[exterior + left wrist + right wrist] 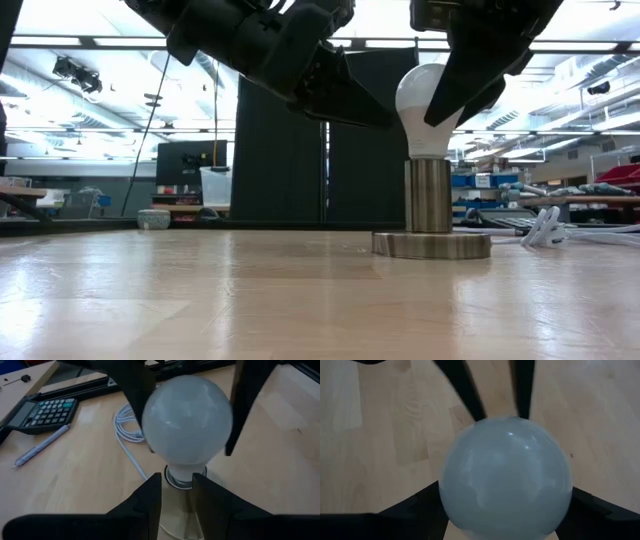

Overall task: Screw lightbulb
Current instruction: Insert the lightbulb on the lamp

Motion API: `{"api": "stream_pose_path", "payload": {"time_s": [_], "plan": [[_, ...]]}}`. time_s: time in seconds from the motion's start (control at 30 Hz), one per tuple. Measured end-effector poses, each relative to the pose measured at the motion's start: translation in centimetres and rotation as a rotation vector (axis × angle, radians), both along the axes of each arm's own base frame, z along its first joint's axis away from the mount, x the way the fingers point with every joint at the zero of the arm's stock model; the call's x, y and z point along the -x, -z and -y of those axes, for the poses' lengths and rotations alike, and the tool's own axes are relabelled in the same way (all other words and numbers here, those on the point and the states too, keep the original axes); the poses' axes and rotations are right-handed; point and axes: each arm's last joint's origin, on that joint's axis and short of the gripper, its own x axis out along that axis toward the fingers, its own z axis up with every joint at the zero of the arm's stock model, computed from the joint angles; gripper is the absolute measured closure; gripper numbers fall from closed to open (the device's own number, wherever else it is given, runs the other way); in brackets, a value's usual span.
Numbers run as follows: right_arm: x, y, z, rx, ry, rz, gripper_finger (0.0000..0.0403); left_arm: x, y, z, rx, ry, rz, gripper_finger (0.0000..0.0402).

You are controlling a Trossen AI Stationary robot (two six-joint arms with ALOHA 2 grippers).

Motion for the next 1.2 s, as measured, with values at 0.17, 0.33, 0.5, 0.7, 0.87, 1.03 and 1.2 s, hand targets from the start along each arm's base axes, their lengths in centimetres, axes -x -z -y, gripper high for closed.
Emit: {"api": "stream_pose_path", "payload": {"time_s": [0.17,0.33,0.5,0.7,0.87,1.03,1.2], "plan": [[0.1,0.1,0.0,-0.024,-0.026,-0.025,0.0095,0.4,0.2,0.1,-0.036,-0.048,-0.042,0.0289],[0.1,0.1,0.4,-0.007,-0.034,-0.047,0.0086,0.7,0.5,0.9,-0.027,-0.016,-0.079,0.0289],[-0.2,0.0,1.4,-0.015,-0.045,-0.057,0.0084,0.9,0.7,1.4,-0.013,0.005,-0.098,0.0289],[-0.9,-0.7,2.2,-0.029,-0.069,-0.044,0.0084,1.3,1.2,1.5,0.005,0.004,-0.055,0.0289],[-0.9,-0.7,2.5,-0.042,-0.069,-0.047,0.0084,2.4,2.6,1.2,0.056,-0.007,0.044,0.0289],[-1.0,-0.7,2.5,-0.044,-0.069,-0.038,0.0085,3.8,3.8,0.9,0.127,-0.026,0.129,0.0289],[-1.2,-0.4,2.4,-0.044,-0.091,-0.046,0.0084,4.7,5.0,0.6,0.209,-0.049,0.183,0.0289]]}}
